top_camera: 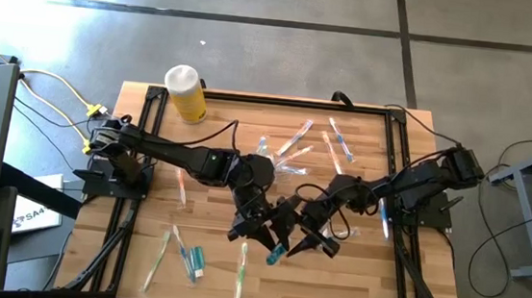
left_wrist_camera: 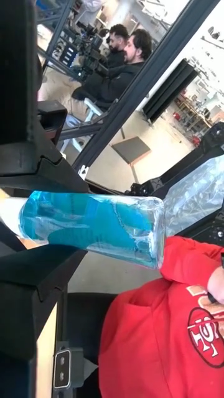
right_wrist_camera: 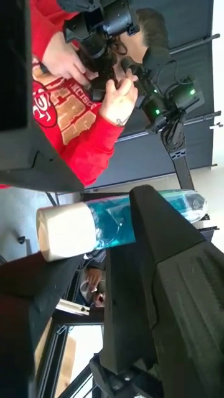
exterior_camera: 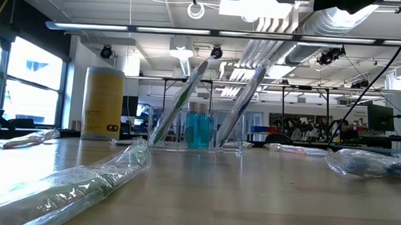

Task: Pick & Place toothbrushing station
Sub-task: Put the blue mouthwash into the transparent organizer

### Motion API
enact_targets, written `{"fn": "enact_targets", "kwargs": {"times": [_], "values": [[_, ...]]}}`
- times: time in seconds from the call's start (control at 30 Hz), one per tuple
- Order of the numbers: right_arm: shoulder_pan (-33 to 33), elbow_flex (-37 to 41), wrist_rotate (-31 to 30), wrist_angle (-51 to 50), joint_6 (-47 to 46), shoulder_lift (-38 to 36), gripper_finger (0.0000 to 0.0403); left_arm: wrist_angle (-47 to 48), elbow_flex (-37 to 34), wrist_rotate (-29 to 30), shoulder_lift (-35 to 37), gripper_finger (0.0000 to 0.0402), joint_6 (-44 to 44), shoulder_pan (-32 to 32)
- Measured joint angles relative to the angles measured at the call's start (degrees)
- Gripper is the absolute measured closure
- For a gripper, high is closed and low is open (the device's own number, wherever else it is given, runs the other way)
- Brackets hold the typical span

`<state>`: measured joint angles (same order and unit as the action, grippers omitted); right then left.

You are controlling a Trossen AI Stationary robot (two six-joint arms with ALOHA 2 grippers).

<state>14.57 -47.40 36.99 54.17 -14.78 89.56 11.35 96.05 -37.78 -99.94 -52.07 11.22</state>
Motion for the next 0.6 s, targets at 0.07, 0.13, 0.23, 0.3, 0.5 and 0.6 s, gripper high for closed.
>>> {"fn": "enact_targets", "kwargs": {"times": [0.07,0.13,0.23,0.3,0.5,0.6], "values": [[0.0,0.0,-0.1,0.0,0.0,0.0,0.0291,-0.1,0.0,0.1,0.0,0.0286,0.4,0.0],[0.0,0.0,-0.1,0.0,0.0,0.0,0.0308,0.0,0.0,0.0,0.0,0.0286,1.3,0.0],[0.0,0.0,-0.7,0.0,0.0,0.0,0.0315,0.4,0.0,0.0,0.0,0.0286,1.4,0.0],[0.0,0.0,-0.7,0.0,0.2,0.0,0.0305,0.4,0.0,0.0,0.0,0.0286,2.3,0.0],[0.1,0.0,-0.8,0.6,1.0,0.0,0.0227,1.2,0.0,-0.4,0.1,0.0286,4.6,0.0],[0.1,0.0,-0.9,1.0,1.3,0.0,0.0215,1.7,0.0,-0.4,0.1,0.0294,5.0,0.0]]}}
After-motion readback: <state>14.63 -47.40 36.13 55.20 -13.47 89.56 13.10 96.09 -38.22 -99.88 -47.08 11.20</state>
